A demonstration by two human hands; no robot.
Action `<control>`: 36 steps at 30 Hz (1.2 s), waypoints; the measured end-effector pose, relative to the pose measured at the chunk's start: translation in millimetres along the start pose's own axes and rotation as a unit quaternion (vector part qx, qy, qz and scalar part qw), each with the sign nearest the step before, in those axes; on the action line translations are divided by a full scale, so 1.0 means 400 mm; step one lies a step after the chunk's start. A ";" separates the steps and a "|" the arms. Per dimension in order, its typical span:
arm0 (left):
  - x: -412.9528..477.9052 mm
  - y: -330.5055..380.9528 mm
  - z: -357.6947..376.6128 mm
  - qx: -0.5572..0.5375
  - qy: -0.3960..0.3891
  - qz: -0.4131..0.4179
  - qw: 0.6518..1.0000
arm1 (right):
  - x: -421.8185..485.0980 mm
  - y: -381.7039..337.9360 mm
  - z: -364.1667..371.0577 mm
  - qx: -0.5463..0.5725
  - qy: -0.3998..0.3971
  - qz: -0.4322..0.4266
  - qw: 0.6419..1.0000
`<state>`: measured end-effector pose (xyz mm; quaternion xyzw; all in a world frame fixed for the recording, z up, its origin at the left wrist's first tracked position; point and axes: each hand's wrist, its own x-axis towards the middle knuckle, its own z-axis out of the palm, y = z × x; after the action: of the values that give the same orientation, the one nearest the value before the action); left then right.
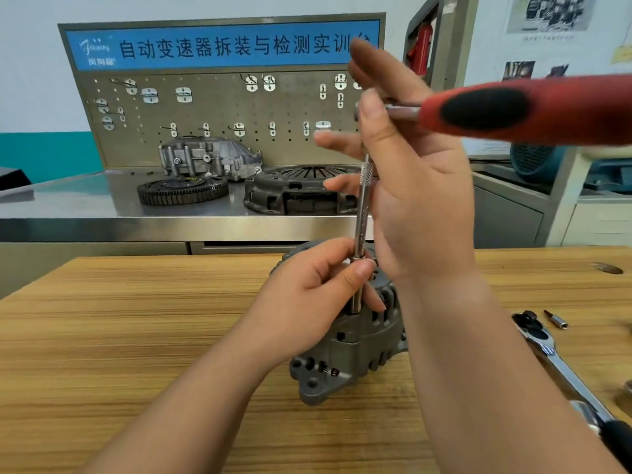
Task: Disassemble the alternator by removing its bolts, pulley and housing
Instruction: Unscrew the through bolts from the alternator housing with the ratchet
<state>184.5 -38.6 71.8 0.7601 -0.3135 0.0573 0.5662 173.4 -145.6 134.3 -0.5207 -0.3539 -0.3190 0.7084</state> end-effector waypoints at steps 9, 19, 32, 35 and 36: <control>-0.002 -0.001 -0.004 0.020 0.005 0.015 1.000 | -0.001 0.005 0.002 0.147 0.006 0.192 0.970; -0.001 -0.001 0.002 0.029 0.017 0.018 0.999 | -0.004 0.002 0.011 0.014 0.013 0.007 1.000; -0.004 0.005 0.004 0.052 0.028 0.014 0.998 | -0.008 0.010 0.012 0.034 0.045 0.037 0.998; -0.004 0.008 0.007 0.070 0.026 0.014 0.997 | -0.007 0.007 0.016 0.019 0.030 -0.020 0.999; -0.006 0.009 0.007 0.071 0.027 0.017 0.997 | -0.008 0.006 0.019 0.015 0.025 -0.018 0.999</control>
<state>180.0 -40.5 72.7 0.7913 -0.3062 0.1099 0.5177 172.3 -137.3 131.9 -0.4959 -0.3497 -0.3392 0.7189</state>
